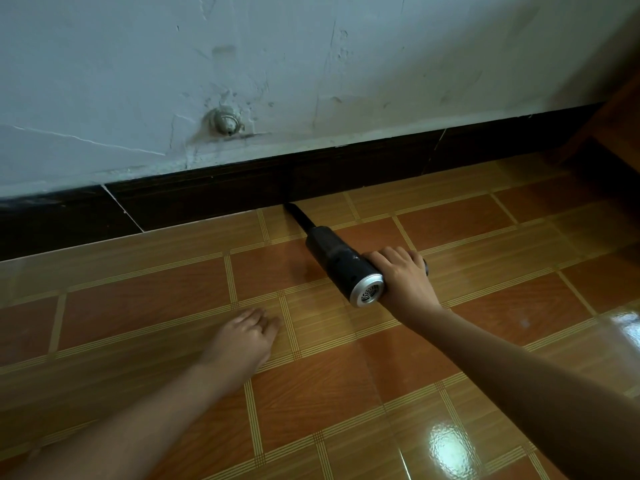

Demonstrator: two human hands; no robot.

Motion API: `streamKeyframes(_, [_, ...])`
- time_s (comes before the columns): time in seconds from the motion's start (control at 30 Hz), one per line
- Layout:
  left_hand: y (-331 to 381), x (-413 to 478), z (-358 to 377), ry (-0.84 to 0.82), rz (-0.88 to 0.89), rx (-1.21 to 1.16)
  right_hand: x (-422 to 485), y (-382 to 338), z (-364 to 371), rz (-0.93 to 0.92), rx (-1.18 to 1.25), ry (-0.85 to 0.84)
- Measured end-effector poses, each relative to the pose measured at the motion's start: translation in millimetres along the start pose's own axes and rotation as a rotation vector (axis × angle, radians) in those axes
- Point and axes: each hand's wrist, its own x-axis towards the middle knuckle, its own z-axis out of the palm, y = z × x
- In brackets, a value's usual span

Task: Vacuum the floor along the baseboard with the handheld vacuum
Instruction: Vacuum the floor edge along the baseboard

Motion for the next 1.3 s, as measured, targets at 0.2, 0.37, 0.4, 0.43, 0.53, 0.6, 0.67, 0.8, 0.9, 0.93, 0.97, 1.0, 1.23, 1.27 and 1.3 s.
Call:
streamKeyframes(0.2, [-0.7, -1.4, -1.8, -0.026, 0.009, 0.032, 13.2, -22.3, 7.0, -0.072, 0.037, -0.031])
streamKeyframes(0.37, [-1.9, -0.8, -1.3, -0.07, 0.018, 0.043, 25.0, -39.5, 11.5, -0.118, 0.064, -0.086])
streamKeyframes(0.4, [-2.7, -1.0, -0.8, -0.067, 0.028, 0.044, 26.1, -40.8, 12.7, -0.124, 0.062, -0.091])
streamKeyframes(0.43, [-2.8, -0.9, -1.1, -0.068, 0.031, 0.044, 26.7, -41.2, 13.6, -0.127, 0.058, -0.094])
streamKeyframes(0.53, [1.2, -1.6, -8.8, -0.102, 0.001, 0.053, 26.2, -36.6, 14.0, -0.121, 0.057, -0.087])
streamKeyframes(0.6, [2.3, -3.1, -3.1, -0.101, 0.013, 0.052, 24.8, -31.5, 12.7, -0.116, 0.054, -0.075])
streamKeyframes(0.67, [3.0, -3.4, -2.4, -0.11, -0.019, 0.003, 22.6, -25.9, 10.6, -0.099, 0.051, -0.073])
streamKeyframes(0.8, [-2.5, -1.7, 5.0, -0.056, 0.001, 0.044, 16.0, -12.5, 4.9, -0.051, 0.046, -0.072])
streamKeyframes(0.9, [-2.8, 1.2, 6.4, -0.018, 0.005, 0.037, 10.4, -0.7, 1.5, -0.016, 0.031, -0.073])
streamKeyframes(0.93, [-2.2, 1.8, 5.5, -0.003, 0.007, 0.04, 8.6, 3.0, 0.1, 0.0, 0.027, -0.075])
streamKeyframes(0.97, [-1.8, 1.6, 5.5, 0.016, 0.003, 0.041, 6.8, 6.4, -1.0, 0.017, 0.022, -0.078])
streamKeyframes(1.0, [-1.9, 1.9, 5.6, 0.024, -0.003, 0.039, 5.3, 9.7, -2.4, 0.031, 0.016, -0.081])
streamKeyframes(1.23, [-2.6, 2.1, 6.9, 0.029, 0.014, 0.033, -3.8, 29.6, -8.2, 0.1, -0.01, -0.085])
streamKeyframes(1.27, [-2.1, 1.9, 5.5, 0.023, 0.012, 0.029, -5.3, 31.5, -8.6, 0.111, -0.01, -0.084])
streamKeyframes(1.3, [-1.8, 1.8, 4.2, 0.024, 0.008, 0.027, -6.8, 33.0, -9.1, 0.122, -0.012, -0.082])
